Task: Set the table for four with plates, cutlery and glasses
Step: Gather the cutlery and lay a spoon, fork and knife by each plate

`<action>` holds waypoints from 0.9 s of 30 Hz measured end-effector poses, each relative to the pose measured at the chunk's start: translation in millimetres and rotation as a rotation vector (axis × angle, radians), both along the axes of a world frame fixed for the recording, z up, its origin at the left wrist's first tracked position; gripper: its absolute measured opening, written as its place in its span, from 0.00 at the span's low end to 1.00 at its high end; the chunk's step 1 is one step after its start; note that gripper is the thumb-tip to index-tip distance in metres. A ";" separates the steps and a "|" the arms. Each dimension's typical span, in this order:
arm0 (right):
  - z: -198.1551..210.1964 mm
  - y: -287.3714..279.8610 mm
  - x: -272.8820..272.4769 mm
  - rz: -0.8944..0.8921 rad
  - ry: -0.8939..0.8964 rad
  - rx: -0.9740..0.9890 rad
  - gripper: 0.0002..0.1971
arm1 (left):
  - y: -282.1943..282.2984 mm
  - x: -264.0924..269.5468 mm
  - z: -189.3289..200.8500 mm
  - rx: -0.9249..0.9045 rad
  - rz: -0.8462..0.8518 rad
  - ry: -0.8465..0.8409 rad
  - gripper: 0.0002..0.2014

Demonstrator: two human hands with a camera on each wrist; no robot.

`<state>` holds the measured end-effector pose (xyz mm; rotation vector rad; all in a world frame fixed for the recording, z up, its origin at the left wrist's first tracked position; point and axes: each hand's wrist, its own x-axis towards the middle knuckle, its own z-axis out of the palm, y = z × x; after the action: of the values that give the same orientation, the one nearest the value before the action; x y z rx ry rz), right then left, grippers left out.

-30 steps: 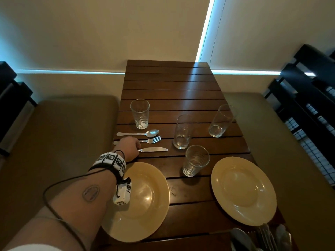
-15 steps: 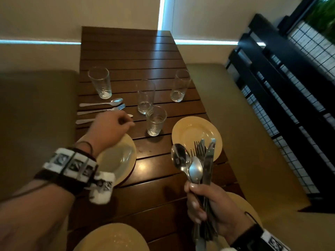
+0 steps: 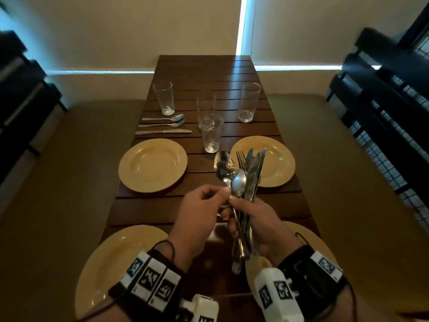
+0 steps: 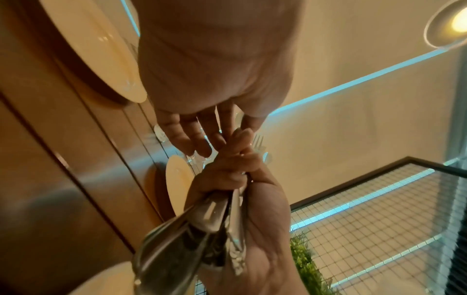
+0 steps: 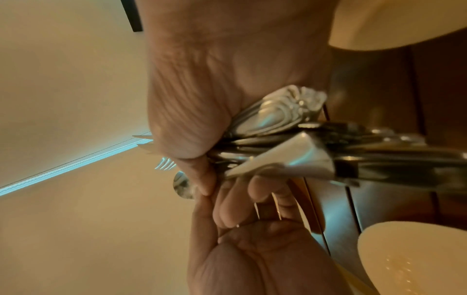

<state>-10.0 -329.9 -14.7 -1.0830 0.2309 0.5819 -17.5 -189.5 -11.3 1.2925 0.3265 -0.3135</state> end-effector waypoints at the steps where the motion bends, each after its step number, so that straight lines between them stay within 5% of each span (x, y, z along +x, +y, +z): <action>1: -1.8 -4.3 -7.4 0.027 -0.008 -0.020 0.10 | -3.9 -6.7 -2.0 -0.014 0.025 0.015 0.06; 17: 17.7 -39.7 -87.2 0.124 -0.094 -0.244 0.14 | -39.8 -54.8 4.1 0.004 0.153 0.095 0.07; 22: 3.9 -42.1 -102.9 0.180 -0.019 -0.267 0.13 | 10.6 -18.8 9.3 -0.015 0.371 0.007 0.04; 24: -2.3 -48.3 -104.6 0.180 0.006 -0.271 0.12 | 52.4 3.4 3.9 0.130 0.382 -0.012 0.06; 27: -7.1 -58.0 -101.8 0.152 0.043 -0.308 0.13 | 119.9 31.6 -19.7 0.734 0.217 -0.033 0.08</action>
<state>-111.8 -387.9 -21.8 -1.3959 0.2832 0.7222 14.1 -69.6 -30.9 1.9574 0.5807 0.0267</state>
